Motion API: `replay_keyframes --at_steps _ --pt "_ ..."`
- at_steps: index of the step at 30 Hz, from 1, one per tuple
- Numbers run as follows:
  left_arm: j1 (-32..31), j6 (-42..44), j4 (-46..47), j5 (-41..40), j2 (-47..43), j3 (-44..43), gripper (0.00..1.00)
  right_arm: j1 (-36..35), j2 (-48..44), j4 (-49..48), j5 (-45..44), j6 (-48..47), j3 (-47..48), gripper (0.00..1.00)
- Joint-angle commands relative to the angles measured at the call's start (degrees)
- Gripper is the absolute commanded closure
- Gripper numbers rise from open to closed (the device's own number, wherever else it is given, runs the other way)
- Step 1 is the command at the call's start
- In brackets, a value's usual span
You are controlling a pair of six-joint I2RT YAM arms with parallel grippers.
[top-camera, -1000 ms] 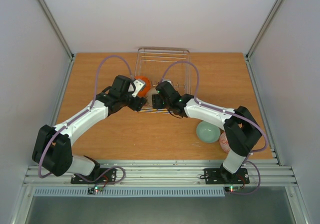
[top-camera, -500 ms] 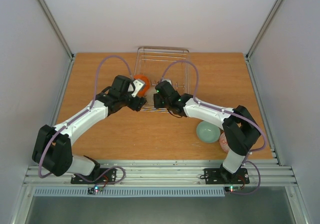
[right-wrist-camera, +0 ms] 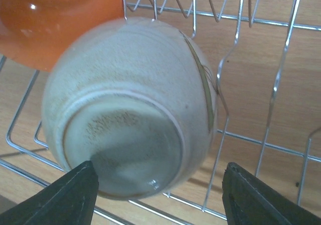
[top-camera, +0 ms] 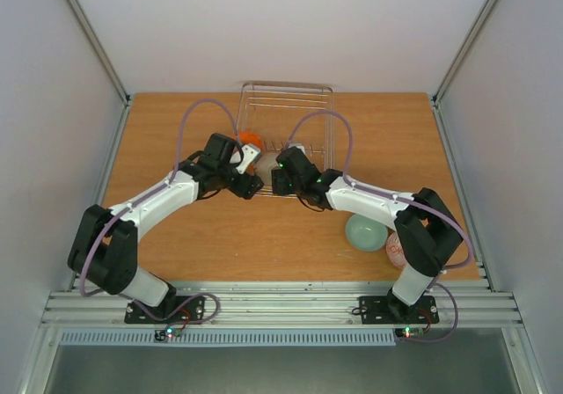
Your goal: Load the bowls into the dish rack
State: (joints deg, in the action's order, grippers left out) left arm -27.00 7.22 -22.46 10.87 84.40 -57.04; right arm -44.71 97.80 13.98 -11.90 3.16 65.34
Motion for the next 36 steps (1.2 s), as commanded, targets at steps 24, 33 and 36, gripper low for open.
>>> replay_keyframes --at_steps 24,33,36 --pt "1.02 -13.27 -4.25 0.54 12.1 -10.15 0.23 -0.55 -6.32 -1.06 -3.04 2.65 -8.88 0.28" --pt "3.16 -16.55 -3.18 -3.39 12.1 -9.06 0.23 -0.57 -6.37 -1.07 -3.64 2.71 -9.24 0.27" --pt "4.69 -17.57 -1.83 -0.25 11.67 -8.18 0.23 -0.55 -6.31 -1.39 -3.57 2.89 -9.46 0.27"
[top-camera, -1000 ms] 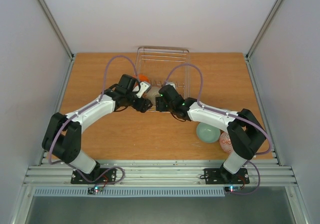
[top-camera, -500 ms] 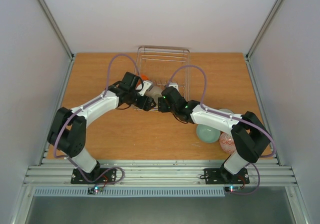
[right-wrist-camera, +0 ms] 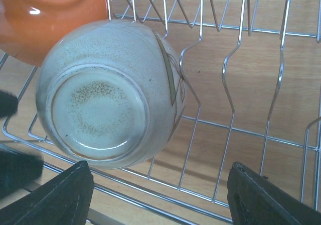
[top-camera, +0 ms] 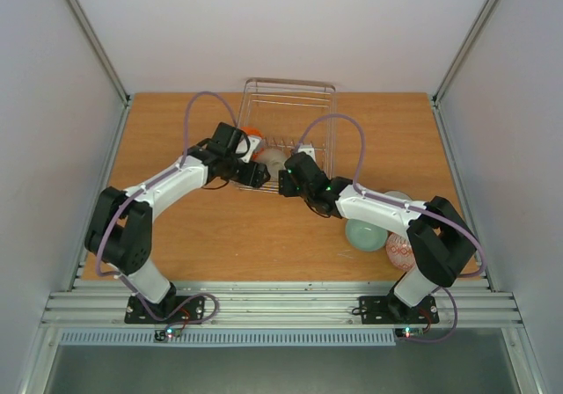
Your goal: Load the bowls into the dish rack
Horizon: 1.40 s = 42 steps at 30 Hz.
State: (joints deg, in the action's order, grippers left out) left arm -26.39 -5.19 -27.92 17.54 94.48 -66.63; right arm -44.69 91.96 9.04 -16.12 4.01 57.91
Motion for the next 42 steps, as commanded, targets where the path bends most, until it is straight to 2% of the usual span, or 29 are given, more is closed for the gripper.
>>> replay_keyframes --at_steps 1,7,15,22,31,42 --pt "4.38 -5.58 4.41 -6.2 1.23 1.9 0.24 -0.58 -0.39 3.58 0.58 2.05 -2.06 0.27" --pt "5.65 -6.91 8.22 -3.31 -0.68 4.34 0.24 -0.58 -0.38 3.36 0.8 2.47 -2.52 0.27" --pt "5.74 -6.71 5.47 -1.6 5.19 1.81 0.24 -0.58 -1.66 3.35 0.83 3.0 -3.76 0.27" --pt "5.74 -7.03 3.99 9.45 10.8 -0.22 0.24 -0.58 -3.25 2.97 0.58 3.72 -5.38 0.27" --pt "5.52 -6.55 2.45 16.21 16.05 -2.07 0.24 -0.58 -3.44 2.67 0.41 4.12 -6.29 0.27" --pt "2.75 -3.8 -1.04 18.52 20.04 -4.46 0.25 -0.58 -4.24 2.21 -0.21 4.12 -7.15 0.27"
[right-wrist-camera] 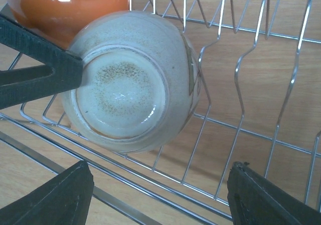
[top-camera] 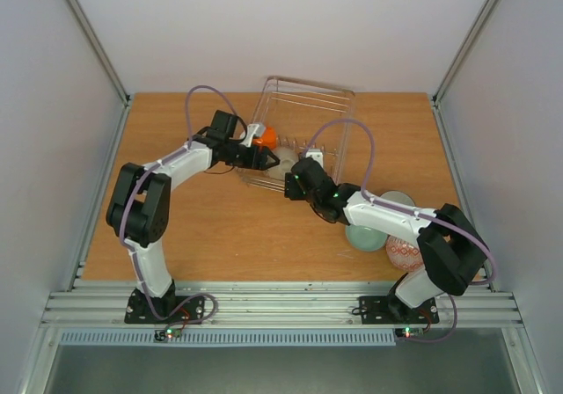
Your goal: Load the bowls into the dish rack
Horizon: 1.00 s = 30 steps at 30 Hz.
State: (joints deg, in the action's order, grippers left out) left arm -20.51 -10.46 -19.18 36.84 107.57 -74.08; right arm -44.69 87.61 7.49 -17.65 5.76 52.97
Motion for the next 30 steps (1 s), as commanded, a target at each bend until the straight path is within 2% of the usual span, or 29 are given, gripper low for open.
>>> replay_keyframes --at_steps 1,4,9,12,14,18,23,30 --pt "-3.33 1.64 -10.01 -0.87 6.95 2.95 0.24 -0.57 0.12 3.76 1.27 2.41 -2.27 0.27" --pt "-4.01 2.3 -11.0 -3.8 6.93 2.46 0.25 -0.57 0.18 3.59 1.3 2.41 -2.41 0.27" --pt "-5.59 3.81 -14.09 -16.78 7.8 1.07 0.24 -0.58 0.46 3.41 1.25 2.41 -2.43 0.27" --pt "-6.42 4.53 -15.81 -19.23 9.4 0.06 0.24 -0.58 0.46 3.32 1.14 2.41 -2.51 0.27" --pt "-6.63 5.02 -16.11 -17.1 10.38 -0.34 0.24 -0.58 0.37 3.33 0.93 2.4 -2.6 0.27" --pt "-6.72 6.41 -15.98 -6.28 10.86 -0.26 0.25 -0.58 -0.02 3.41 0.54 2.41 -2.95 0.27" --pt "-6.69 7.16 -14.17 0.91 9.1 1.01 0.26 -0.58 -0.64 3.49 0.25 2.41 -3.31 0.27" --pt "-6.73 8.56 -11.64 12.75 5.82 3.29 0.32 -0.58 -2.47 3.41 -0.16 2.74 -4.29 0.27"
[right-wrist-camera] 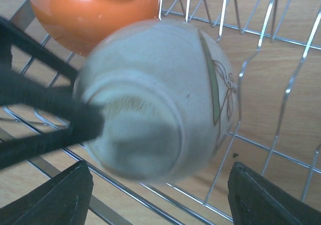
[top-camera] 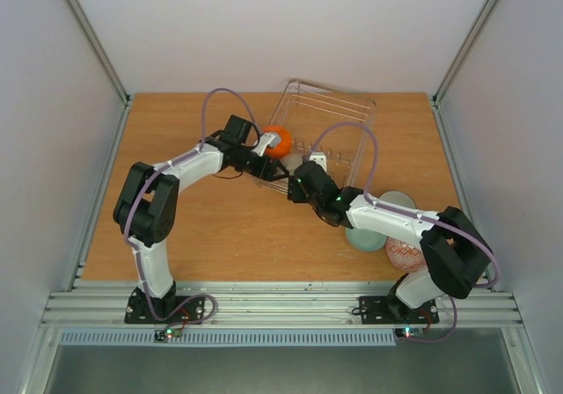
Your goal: Load the bowls into the dish rack
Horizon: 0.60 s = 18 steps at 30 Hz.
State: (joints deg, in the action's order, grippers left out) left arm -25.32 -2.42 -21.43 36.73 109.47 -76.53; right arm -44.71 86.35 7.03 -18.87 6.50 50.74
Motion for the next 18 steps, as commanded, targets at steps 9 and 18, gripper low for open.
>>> replay_keyframes --at_steps 9,18 --pt "-2.01 2.33 -9.67 23.45 3.47 6.42 0.68 -0.56 -5.13 5.04 -1.01 1.8 -3.19 0.27" --pt "-1.93 2.39 -8.11 21.4 0.45 7.62 0.87 -0.56 -7.34 5.53 -1.19 1.49 -3.73 0.27"
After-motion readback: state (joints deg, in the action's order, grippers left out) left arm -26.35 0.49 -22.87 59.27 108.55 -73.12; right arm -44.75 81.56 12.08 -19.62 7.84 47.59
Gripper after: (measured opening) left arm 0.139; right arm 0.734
